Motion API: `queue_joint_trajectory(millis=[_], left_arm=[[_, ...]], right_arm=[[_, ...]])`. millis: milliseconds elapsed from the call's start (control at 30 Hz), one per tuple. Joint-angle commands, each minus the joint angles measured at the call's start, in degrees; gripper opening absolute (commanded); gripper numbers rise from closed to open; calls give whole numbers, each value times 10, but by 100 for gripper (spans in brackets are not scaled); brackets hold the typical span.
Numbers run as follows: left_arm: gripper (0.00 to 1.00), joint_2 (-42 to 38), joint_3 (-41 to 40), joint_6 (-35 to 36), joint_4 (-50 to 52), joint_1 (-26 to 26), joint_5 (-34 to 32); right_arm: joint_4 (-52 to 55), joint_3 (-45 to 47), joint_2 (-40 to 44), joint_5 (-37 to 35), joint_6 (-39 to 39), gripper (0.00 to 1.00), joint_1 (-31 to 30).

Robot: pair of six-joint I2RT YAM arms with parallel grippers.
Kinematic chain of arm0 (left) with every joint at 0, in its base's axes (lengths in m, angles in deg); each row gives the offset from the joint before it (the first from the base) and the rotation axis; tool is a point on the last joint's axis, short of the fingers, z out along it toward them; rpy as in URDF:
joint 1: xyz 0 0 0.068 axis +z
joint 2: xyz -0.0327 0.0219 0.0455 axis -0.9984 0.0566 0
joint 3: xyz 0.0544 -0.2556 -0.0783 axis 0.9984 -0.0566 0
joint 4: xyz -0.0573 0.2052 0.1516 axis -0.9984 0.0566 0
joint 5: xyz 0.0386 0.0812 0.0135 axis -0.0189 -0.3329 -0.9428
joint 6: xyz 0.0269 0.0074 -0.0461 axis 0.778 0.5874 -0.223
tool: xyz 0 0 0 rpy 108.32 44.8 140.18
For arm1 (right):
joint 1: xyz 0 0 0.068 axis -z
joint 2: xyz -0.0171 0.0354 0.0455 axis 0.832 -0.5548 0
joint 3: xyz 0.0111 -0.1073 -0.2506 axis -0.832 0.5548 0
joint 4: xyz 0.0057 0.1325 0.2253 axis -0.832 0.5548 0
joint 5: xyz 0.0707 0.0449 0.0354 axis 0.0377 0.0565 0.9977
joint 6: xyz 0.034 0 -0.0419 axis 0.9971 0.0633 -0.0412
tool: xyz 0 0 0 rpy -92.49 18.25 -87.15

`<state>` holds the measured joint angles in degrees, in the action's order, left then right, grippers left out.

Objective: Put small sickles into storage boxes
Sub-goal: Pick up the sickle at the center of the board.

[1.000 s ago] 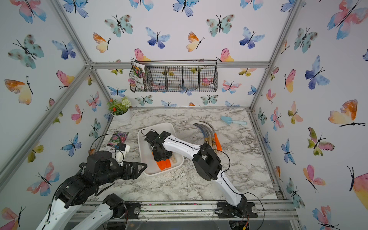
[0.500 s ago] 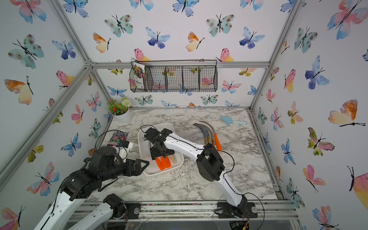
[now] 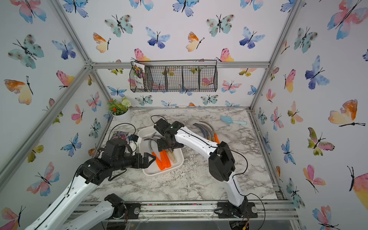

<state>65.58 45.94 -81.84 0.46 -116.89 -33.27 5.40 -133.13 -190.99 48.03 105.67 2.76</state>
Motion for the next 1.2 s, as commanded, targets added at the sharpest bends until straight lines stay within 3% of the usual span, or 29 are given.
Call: queue_joint_trajectory(millis=[0, 300, 633, 1167], left_arm=[[98, 25, 8, -3, -45, -4, 13], [98, 104, -6, -64, -129, -48, -36], [98, 244, 50, -101, -159, -124, -73], [98, 367, 149, -151, -136, -183, -184]], right_arm=[[14, 23, 27, -14, -11, 98, 15], [-9, 99, 85, 1, -33, 98, 78], [-27, 170, 135, 1, -42, 98, 136], [-49, 262, 198, 11, -53, 98, 222]])
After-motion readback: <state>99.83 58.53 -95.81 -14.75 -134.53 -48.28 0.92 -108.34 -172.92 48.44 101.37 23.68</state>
